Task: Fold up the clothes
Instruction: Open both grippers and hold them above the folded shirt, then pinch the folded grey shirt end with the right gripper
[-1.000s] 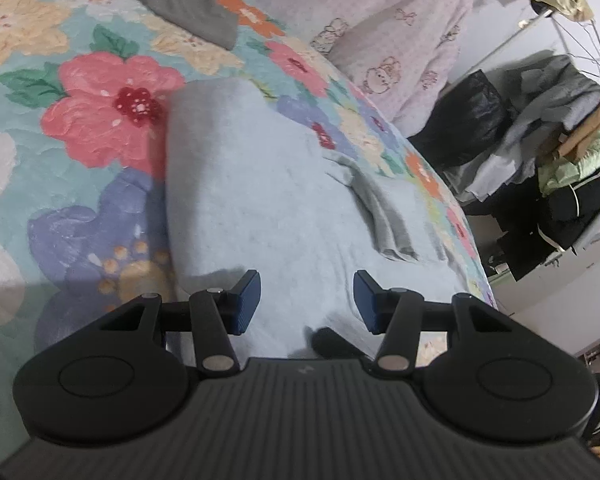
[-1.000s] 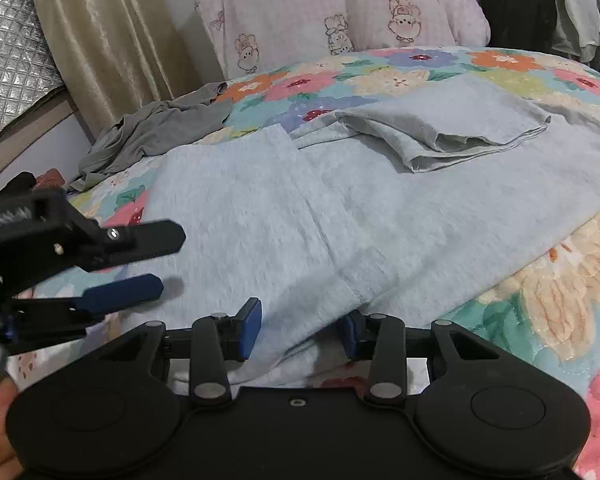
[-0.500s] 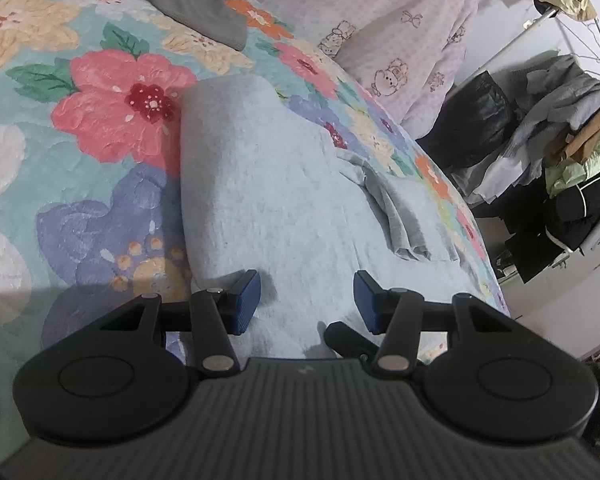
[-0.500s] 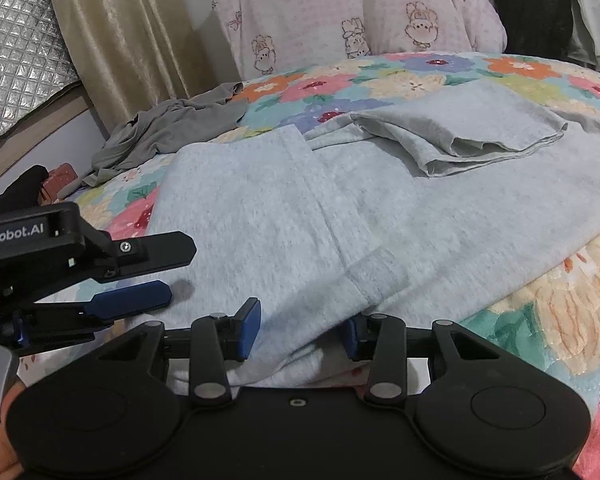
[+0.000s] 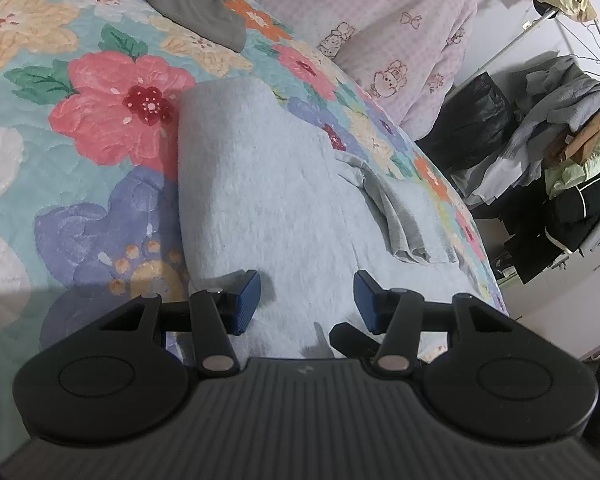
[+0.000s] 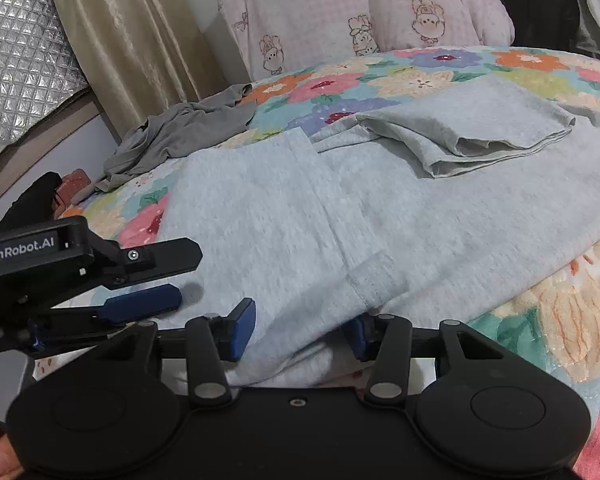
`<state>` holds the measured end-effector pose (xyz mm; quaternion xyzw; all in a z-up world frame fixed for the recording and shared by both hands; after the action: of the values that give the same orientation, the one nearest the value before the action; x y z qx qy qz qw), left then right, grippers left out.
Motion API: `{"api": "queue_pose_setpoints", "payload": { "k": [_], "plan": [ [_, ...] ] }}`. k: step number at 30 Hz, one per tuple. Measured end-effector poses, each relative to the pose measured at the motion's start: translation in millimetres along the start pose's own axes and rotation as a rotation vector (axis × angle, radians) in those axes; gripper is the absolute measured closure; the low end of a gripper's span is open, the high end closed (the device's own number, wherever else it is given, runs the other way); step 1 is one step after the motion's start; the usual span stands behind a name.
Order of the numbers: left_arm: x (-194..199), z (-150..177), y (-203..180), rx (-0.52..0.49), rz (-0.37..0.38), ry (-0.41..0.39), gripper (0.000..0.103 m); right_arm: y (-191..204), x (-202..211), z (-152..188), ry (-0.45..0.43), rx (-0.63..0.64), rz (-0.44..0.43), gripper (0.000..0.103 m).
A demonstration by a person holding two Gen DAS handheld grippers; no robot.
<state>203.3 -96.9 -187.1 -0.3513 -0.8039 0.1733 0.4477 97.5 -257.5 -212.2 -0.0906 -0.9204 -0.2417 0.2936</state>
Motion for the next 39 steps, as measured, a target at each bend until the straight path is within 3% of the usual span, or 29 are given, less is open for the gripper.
{"api": "queue_pose_setpoints", "payload": {
  "k": [7, 13, 16, 24, 26, 27, 28, 31, 33, 36, 39],
  "plan": [
    [1, -3, -10, -0.038, -0.017, 0.015, 0.052, -10, 12, -6, -0.033, -0.018, -0.056, 0.043],
    [9, -14, -18, -0.059, -0.022, -0.010, 0.052, -31, 18, -10, -0.004, -0.021, -0.145, 0.042],
    [4, -13, -18, -0.075, -0.044, 0.021, 0.052, -39, 20, -12, 0.012, -0.016, -0.179, 0.042],
    [-5, -12, -15, -0.090, -0.091, 0.062, 0.052, -61, 7, -11, 0.048, -0.057, -0.176, 0.040],
    [-2, -15, -14, -0.081, -0.097, 0.046, 0.052, -53, 0, -13, 0.060, 0.008, -0.162, 0.049],
    [1, -17, -14, -0.076, -0.099, 0.035, 0.052, -45, -2, -15, 0.066, 0.061, -0.162, 0.086],
    [5, -19, -13, -0.070, -0.100, 0.024, 0.052, -38, 1, -19, 0.053, 0.115, -0.166, 0.095],
    [13, -20, -15, -0.078, -0.101, 0.029, 0.048, -24, 25, -35, -0.032, 0.234, -0.170, 0.096],
    [13, -15, -17, -0.098, -0.112, 0.065, 0.043, -36, 23, -34, -0.003, 0.230, -0.128, 0.096],
    [-4, 1, -16, -0.183, -0.228, 0.162, 0.043, -58, 6, -22, 0.103, 0.190, -0.071, 0.095],
    [-12, 11, -14, -0.265, -0.327, 0.214, 0.043, -61, 12, -20, 0.090, 0.185, -0.095, 0.087]
  ]
}}
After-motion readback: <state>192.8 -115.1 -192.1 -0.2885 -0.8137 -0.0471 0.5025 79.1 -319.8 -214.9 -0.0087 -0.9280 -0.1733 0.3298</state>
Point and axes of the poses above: each gripper's, at about its wrist camera, not at the fingertips, and x roughly against the way its jaws point, y to its left, z to its underside, the point moved 6 cm from there along -x, roughly the way its jaws point, and after that the axes turned 5 degrees about -z, right-handed, at the moved point
